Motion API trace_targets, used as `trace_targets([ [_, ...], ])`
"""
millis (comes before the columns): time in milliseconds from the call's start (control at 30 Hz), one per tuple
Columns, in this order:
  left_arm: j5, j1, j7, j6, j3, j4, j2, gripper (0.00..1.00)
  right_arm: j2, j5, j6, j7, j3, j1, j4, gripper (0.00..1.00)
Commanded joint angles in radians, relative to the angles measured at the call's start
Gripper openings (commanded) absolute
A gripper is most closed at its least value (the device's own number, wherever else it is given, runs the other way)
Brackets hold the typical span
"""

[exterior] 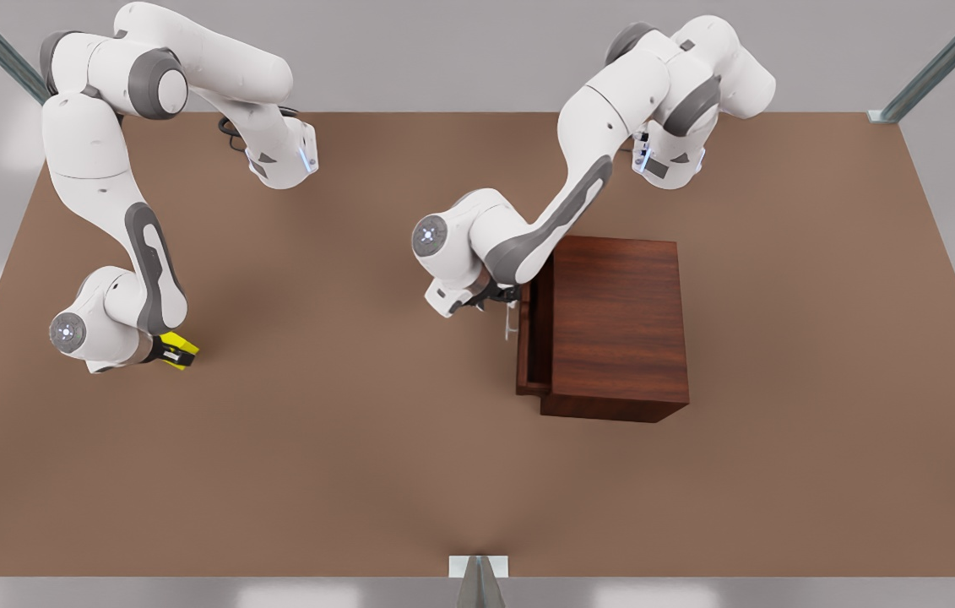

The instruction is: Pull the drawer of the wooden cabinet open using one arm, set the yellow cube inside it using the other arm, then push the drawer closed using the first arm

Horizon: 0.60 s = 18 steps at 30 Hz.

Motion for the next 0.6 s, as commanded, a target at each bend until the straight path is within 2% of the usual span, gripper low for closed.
trace_targets([
  [0, 0.0, 0.0, -0.039, 0.0, 0.0, 0.016, 0.008, 0.78, 0.0, -0.001, -0.004, -0.004, 0.0, 0.0, 0.002, 0.78],
  [133, 0.0, -0.012, -0.042, 0.0, 0.0, 0.036, 0.023, 0.79, -0.01, -0.003, -0.015, -0.004, 0.0, 0.0, 0.004, 0.59],
  [267, 0.0, -0.015, -0.043, -0.002, 0.0, 0.037, 0.026, 0.79, -0.014, -0.001, -0.048, -0.015, 0.008, 0.005, 0.033, 0.51],
  [300, 0.0, -0.017, -0.056, -0.002, 0.0, 0.043, 0.028, 0.79, -0.013, -0.003, -0.059, -0.015, 0.009, 0.006, 0.042, 0.44],
  [400, 0.0, -0.029, -0.06, -0.003, 0.0, 0.05, 0.028, 0.79, -0.013, 0.002, -0.128, -0.015, 0.017, 0.009, 0.097, 0.44],
  [567, -0.011, -0.043, -0.08, -0.003, 0.0, 0.07, 0.043, 0.79, -0.014, 0.006, -0.194, -0.015, 0.077, 0.017, 0.176, 0.44],
])
